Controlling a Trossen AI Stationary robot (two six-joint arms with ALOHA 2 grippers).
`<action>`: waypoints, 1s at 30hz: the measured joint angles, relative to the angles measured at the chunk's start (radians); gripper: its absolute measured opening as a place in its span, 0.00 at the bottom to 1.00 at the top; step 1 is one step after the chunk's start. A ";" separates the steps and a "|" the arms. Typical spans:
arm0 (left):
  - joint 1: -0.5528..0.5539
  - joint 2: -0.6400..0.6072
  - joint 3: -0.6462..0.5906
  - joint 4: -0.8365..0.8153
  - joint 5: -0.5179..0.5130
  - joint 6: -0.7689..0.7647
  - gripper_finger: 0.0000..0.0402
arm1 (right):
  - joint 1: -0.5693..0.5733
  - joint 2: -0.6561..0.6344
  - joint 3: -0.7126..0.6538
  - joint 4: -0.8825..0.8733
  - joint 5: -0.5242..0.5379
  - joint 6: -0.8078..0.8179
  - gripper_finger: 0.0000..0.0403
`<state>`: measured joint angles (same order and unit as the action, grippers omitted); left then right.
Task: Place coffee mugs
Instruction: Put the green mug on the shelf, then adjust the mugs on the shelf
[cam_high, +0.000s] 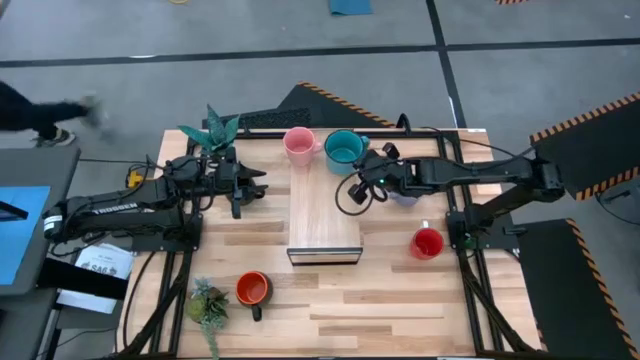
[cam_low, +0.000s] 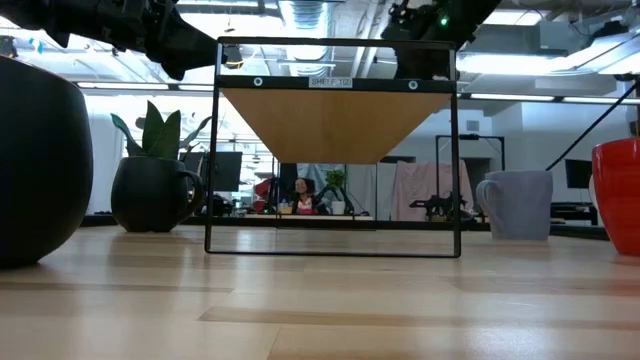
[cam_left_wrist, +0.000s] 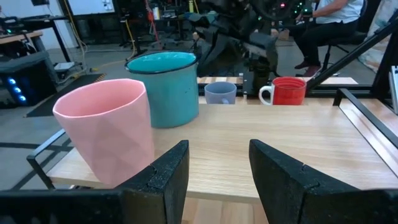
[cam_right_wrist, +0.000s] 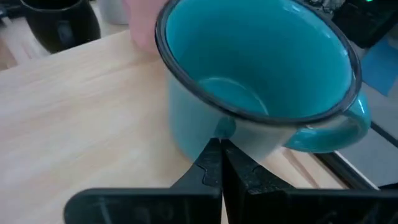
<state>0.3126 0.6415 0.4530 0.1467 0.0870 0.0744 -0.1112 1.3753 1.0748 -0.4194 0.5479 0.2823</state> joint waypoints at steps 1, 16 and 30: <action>0.000 0.000 0.000 0.001 -0.002 0.004 0.39 | -0.006 0.004 0.000 0.001 0.000 -0.002 0.04; 0.000 0.085 -0.001 0.061 -0.155 -0.024 0.39 | -0.034 0.007 0.000 0.088 -0.001 -0.003 0.04; -0.008 0.352 -0.001 0.393 -0.272 0.105 0.39 | 0.030 -0.004 0.001 0.084 -0.001 -0.028 0.04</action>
<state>0.3049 0.9939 0.4524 0.5394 -0.1847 0.1795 -0.0813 1.3716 1.0756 -0.3353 0.5470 0.2547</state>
